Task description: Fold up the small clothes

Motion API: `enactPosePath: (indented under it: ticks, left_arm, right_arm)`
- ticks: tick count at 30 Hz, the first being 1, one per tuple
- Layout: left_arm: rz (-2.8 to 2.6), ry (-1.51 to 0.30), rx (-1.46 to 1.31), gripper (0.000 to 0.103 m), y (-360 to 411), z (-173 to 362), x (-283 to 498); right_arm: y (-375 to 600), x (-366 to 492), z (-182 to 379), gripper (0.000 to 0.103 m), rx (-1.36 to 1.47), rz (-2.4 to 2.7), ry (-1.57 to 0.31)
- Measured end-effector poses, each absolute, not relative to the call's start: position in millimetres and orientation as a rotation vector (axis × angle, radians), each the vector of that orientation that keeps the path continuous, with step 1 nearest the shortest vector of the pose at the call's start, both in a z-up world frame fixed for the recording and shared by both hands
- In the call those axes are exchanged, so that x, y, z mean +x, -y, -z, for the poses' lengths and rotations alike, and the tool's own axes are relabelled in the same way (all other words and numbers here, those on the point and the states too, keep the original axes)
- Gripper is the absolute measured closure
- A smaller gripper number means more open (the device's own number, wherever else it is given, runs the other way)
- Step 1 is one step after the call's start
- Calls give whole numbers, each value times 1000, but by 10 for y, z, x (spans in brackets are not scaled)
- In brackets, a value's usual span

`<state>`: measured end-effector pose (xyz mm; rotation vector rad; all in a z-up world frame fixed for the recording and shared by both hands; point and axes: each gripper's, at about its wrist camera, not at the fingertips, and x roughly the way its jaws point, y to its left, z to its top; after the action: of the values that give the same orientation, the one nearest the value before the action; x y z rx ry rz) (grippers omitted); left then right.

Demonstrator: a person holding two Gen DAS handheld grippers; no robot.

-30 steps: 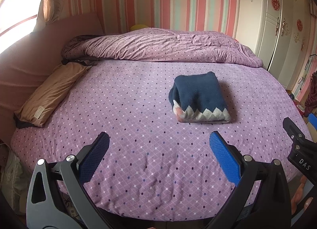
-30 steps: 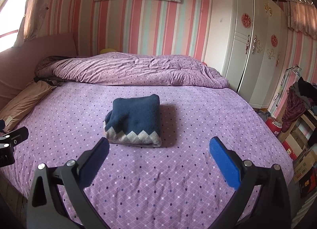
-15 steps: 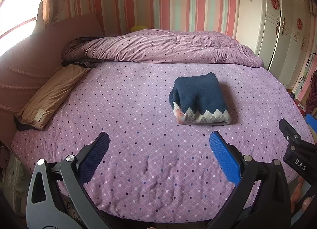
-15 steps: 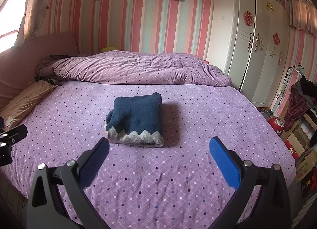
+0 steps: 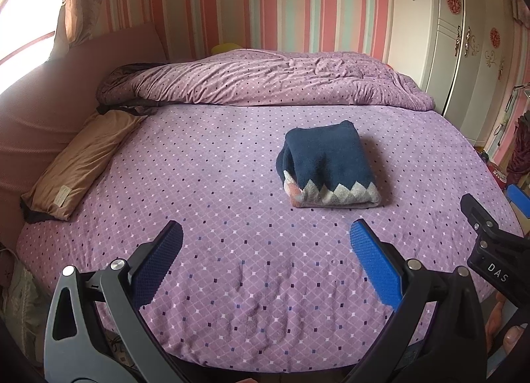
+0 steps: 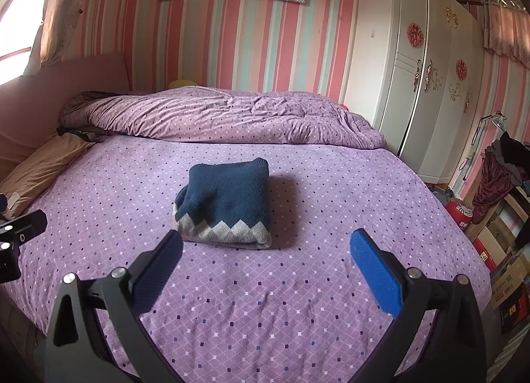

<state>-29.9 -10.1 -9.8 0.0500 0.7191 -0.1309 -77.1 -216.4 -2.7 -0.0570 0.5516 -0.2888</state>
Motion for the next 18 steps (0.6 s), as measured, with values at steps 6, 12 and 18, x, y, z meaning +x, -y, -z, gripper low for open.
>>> enactPosePath:
  ticks: [6, 12, 18]
  left_arm:
    - [149, -723, 45, 3, 105, 98, -305]
    - [149, -724, 32, 3, 85, 89, -291]
    - [135, -718, 33, 3, 65, 70, -286]
  right_arm:
    - [2171, -764, 8, 2, -77, 292, -550]
    - [2174, -756, 1, 2, -88, 300, -550]
    - [2195, -743, -9, 2, -90, 303, -549]
